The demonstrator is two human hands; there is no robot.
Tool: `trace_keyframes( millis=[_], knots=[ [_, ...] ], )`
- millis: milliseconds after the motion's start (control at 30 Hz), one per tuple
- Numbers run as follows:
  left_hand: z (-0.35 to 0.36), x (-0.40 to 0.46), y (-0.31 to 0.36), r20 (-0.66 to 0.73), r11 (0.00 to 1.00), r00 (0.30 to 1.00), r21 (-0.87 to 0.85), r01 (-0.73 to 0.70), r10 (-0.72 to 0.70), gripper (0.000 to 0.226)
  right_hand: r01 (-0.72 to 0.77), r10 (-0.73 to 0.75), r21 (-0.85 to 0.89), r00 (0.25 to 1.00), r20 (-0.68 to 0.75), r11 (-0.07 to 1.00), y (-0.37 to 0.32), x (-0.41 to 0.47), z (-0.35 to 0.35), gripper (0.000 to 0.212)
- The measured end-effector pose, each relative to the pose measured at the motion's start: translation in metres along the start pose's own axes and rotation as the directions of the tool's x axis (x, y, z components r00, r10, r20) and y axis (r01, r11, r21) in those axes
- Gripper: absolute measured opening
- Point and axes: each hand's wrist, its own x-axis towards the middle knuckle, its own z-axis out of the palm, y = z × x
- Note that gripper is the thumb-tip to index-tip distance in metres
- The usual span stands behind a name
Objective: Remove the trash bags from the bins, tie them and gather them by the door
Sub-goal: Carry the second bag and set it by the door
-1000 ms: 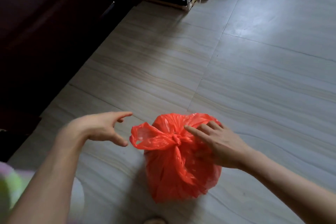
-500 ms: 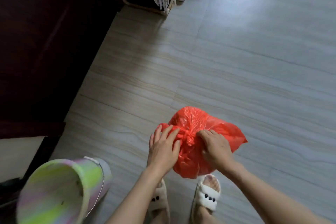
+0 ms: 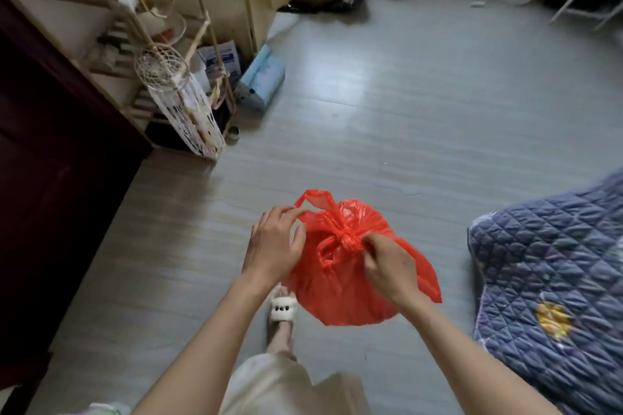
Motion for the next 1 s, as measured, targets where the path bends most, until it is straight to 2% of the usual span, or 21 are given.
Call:
trace_keyframes(
  millis=[233,333,500,567,700,833,1000],
  knots=[
    [0.009,0.158,0.105,0.002,0.988,0.992,-0.081,-0.129,0.130,0.031,-0.234,0.230,-0.039,0.969,-0.094,0.971,0.062,0.110,-0.115,0.019],
    [0.031,0.231,0.157,0.050,0.969,0.973,-0.112,-0.219,0.225,0.028,-0.351,0.350,0.018,0.926,-0.145,0.936,0.097,0.157,-0.159,0.019],
    [0.077,0.339,0.256,0.179,0.942,0.926,-0.121,-0.314,0.332,0.029,-0.461,0.469,0.094,0.850,-0.239,0.882,0.155,0.236,-0.237,0.021],
    [0.114,0.382,0.306,0.227,0.910,0.882,-0.131,-0.393,0.414,0.034,-0.507,0.521,0.123,0.809,-0.272,0.853,0.197,0.273,-0.267,0.021],
    [0.189,0.468,0.397,0.289,0.860,0.812,-0.119,-0.496,0.508,0.030,-0.556,0.565,0.118,0.776,-0.281,0.823,0.287,0.350,-0.313,0.022],
    [0.270,0.560,0.522,0.322,0.841,0.786,-0.072,-0.536,0.528,0.031,-0.603,0.608,0.117,0.742,-0.281,0.789,0.403,0.435,-0.378,0.022],
    [0.326,0.633,0.644,0.376,0.801,0.729,-0.066,-0.594,0.572,0.032,-0.661,0.652,0.094,0.690,-0.314,0.745,0.501,0.503,-0.453,0.021]
  ],
)
